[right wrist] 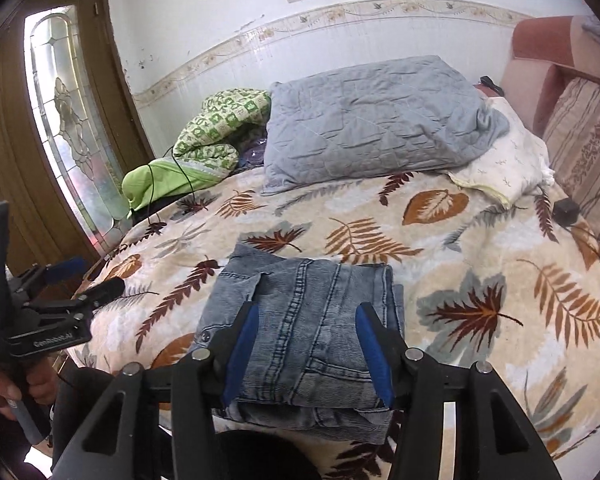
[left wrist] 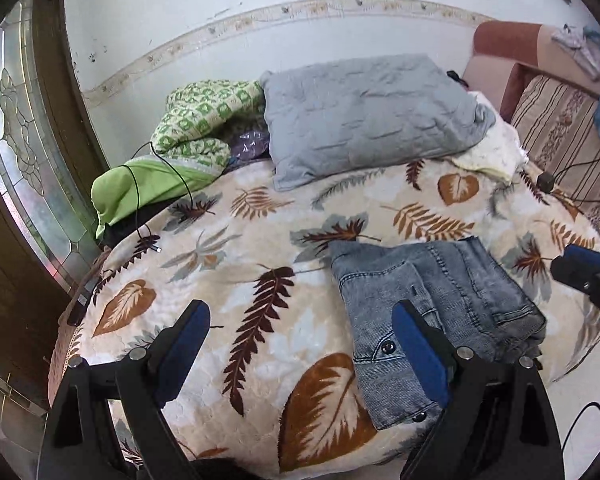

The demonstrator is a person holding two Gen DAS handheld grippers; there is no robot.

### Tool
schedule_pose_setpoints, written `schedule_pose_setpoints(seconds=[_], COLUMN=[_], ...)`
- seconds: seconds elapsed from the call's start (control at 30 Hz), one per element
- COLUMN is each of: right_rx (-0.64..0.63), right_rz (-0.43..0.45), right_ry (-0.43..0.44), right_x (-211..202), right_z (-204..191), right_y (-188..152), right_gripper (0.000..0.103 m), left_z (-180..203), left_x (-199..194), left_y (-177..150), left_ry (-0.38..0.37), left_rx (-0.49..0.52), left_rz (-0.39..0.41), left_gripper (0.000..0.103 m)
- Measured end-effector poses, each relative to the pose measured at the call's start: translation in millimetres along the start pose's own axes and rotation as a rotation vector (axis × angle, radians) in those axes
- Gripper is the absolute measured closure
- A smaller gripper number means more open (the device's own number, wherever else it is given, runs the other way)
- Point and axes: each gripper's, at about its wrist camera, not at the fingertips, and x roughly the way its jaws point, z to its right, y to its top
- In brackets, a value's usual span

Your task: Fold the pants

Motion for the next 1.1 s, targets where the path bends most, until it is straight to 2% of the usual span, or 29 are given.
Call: schedule_pose_setpoints(seconds=[0.4, 1.1], right_rx=[-0.008, 0.033], right_rz=[0.021, 0.024], right_ry=[-0.002, -0.004], right_x=[-10.0, -9.7], right_z=[-6.6, 12.1], right_y=[3.3, -0.4], right_gripper=[0.049, 0.049], left_z=[-10.9, -10.8], left_x=[-15.5, -5.1], left_y=[-0.3, 0.3], left_ry=[0.015, 0.055], left_rx=[-0.019, -0.023], left_rz=[0.023, -0.006], left_gripper=[0.01, 0.01])
